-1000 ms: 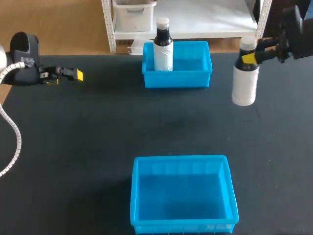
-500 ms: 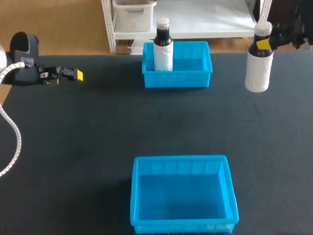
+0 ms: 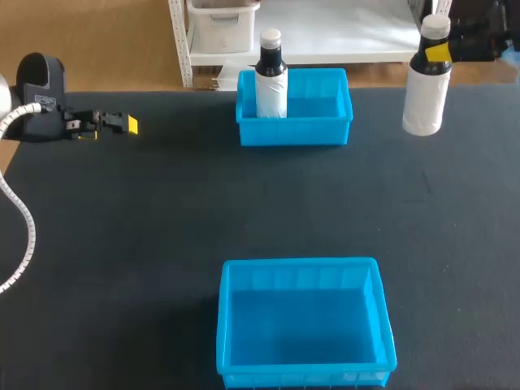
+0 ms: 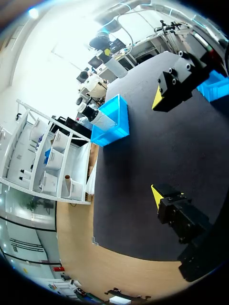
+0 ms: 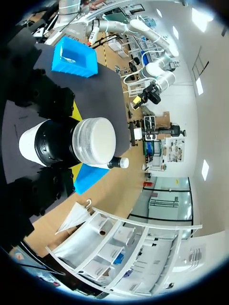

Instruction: Pick up the bottle, and place it in the far bin if it is heavy, or in the near bin if it is light.

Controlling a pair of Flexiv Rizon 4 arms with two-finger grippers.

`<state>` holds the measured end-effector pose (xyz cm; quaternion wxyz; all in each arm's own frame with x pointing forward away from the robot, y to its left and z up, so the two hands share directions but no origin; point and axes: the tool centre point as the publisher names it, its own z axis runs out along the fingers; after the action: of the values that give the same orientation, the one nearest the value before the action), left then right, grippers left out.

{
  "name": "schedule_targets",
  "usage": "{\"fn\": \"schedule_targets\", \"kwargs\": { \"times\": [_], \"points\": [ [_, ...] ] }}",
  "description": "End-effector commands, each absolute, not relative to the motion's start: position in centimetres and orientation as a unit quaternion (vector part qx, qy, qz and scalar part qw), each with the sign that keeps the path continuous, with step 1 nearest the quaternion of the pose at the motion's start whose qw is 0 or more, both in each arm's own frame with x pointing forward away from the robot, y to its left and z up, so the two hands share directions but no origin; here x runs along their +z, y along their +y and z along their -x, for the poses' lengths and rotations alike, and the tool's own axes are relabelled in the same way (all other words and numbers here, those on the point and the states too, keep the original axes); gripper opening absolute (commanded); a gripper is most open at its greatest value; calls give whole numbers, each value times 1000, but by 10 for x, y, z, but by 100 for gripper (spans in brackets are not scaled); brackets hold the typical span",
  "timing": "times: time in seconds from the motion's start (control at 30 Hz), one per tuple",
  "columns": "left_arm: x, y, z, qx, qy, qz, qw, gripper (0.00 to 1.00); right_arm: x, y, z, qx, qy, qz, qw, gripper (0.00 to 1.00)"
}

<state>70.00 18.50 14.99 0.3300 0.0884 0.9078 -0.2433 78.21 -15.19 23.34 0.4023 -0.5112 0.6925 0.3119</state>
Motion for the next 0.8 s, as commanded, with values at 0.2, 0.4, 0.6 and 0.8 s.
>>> {"fn": "schedule_targets", "kwargs": {
  "times": [0.2, 0.4, 0.6, 0.8],
  "points": [
    [150, 185, -700, -243, 908, -88, 330, 100, 270, -152, -771, 330, 669, 546, 382, 22],
    [150, 185, -700, -243, 908, -88, 330, 100, 284, -138, -751, 384, 631, 557, 379, 22],
    [150, 185, -700, -243, 908, -88, 330, 100, 291, -120, -725, 403, 607, 573, 375, 22],
    [150, 185, -700, -243, 908, -88, 330, 100, 289, -99, -695, 425, 585, 592, 356, 22]
  ]
}}
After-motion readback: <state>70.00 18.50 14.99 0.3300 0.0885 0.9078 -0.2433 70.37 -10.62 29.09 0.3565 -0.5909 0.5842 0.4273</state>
